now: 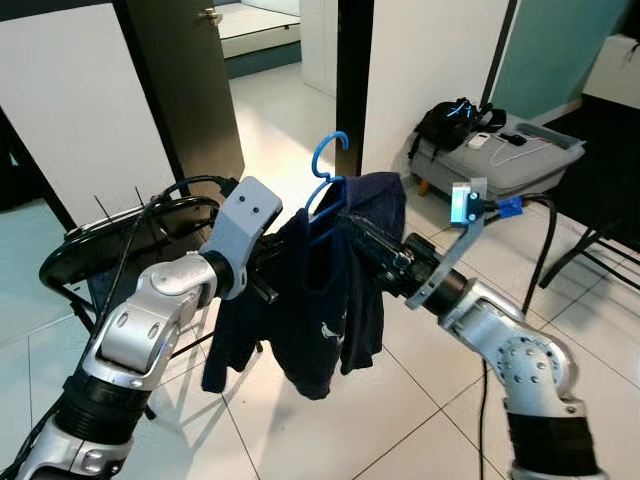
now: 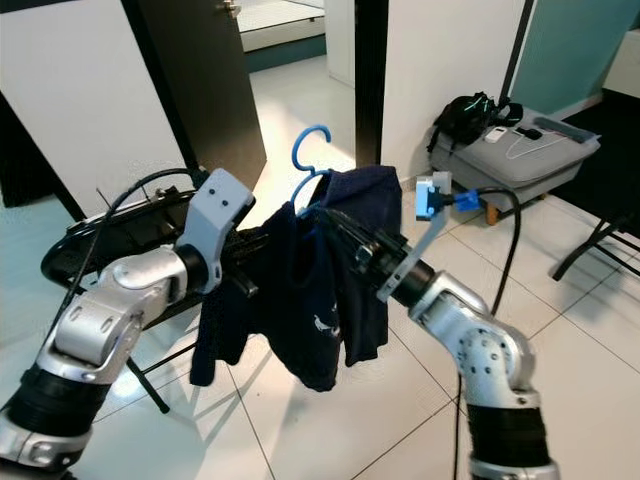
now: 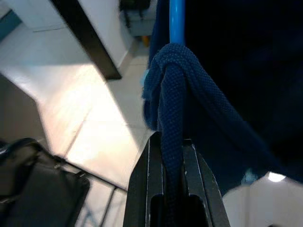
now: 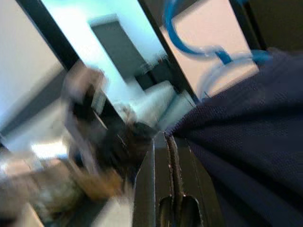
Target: Hang hanger
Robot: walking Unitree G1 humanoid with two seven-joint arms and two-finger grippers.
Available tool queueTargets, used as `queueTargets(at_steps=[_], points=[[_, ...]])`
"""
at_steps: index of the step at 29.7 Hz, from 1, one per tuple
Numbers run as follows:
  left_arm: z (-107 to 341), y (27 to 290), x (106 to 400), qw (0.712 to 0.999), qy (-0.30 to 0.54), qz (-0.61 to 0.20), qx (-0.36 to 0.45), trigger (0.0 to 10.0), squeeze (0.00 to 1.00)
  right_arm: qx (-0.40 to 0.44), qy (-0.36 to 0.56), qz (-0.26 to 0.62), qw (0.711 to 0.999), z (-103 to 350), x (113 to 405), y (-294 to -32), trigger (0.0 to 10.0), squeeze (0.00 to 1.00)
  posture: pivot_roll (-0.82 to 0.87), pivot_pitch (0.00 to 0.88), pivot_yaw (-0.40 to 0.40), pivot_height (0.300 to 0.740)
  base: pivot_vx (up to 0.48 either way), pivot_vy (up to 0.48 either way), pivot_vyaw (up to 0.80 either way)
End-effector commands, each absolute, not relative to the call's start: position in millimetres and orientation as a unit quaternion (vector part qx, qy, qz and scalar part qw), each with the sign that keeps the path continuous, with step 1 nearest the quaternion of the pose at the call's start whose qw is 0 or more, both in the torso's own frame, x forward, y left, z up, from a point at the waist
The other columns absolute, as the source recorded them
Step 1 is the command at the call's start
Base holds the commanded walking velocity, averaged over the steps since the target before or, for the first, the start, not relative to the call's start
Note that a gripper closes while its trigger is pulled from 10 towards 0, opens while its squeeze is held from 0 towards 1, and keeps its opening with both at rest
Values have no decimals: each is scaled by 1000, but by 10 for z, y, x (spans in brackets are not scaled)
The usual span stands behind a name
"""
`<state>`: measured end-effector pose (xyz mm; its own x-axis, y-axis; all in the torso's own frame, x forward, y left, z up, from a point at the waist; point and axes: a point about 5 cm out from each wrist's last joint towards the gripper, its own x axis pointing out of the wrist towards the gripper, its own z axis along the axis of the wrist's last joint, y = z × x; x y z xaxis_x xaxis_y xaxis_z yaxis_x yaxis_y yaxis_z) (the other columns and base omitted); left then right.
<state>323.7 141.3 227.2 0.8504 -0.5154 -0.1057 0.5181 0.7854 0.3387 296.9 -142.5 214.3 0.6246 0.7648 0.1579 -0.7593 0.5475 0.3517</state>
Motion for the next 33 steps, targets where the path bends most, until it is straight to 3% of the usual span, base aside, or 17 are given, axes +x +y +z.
queueTargets(at_steps=[1,12,18,19,20,21,22,23,24,25,26,33], points=[[2369,1552,3266,949,-12,-251,190,10000,0,170,14,407,897,2093,3010,-1524,0,0,-65,59,25,740,0,0,0],[2432,1619,3273,948,-23,-249,198,10000,0,81,30,289,953,2140,3180,-2020,0,0,-66,61,27,740,0,0,0],[2422,1511,3264,948,-32,-260,183,10000,0,78,48,343,935,2085,3088,-1842,392,0,-65,59,28,740,0,0,0],[2413,1480,3258,947,-33,-264,179,10000,0,73,58,358,929,2046,3058,-1793,2667,0,-63,57,29,740,0,0,0],[2408,1460,3255,947,-34,-266,175,10000,0,72,67,359,928,2012,3055,-1774,8980,0,-63,57,29,740,0,0,0],[2408,1460,3255,947,-34,-266,175,10000,0,72,67,359,928,2012,3055,-1774,8980,0,-63,57,29,740,0,0,0],[2408,1431,3255,949,-38,-264,167,10000,0,71,75,375,921,1978,3032,-1736,10000,608,-60,57,29,740,0,0,0],[2408,1431,3255,949,-38,-264,167,10000,0,71,75,375,921,1978,3032,-1736,10000,608,-60,57,29,740,0,0,0],[2408,1402,3255,950,-42,-263,160,10000,0,72,80,391,914,1955,3009,-1699,10000,843,-60,54,28,740,0,0,0],[2408,1402,3255,950,-42,-263,160,10000,0,72,80,391,914,1955,3009,-1699,10000,843,-60,54,28,740,0,0,0],[2407,1371,3256,952,-47,-261,153,10000,0,71,81,407,907,1943,2983,-1661,10000,1000,-60,53,28,740,0,0,0],[2362,1355,3291,964,-67,-227,119,10000,0,65,87,432,895,1846,2932,-1666,10000,1000,-61,50,27,740,0,0,0]])
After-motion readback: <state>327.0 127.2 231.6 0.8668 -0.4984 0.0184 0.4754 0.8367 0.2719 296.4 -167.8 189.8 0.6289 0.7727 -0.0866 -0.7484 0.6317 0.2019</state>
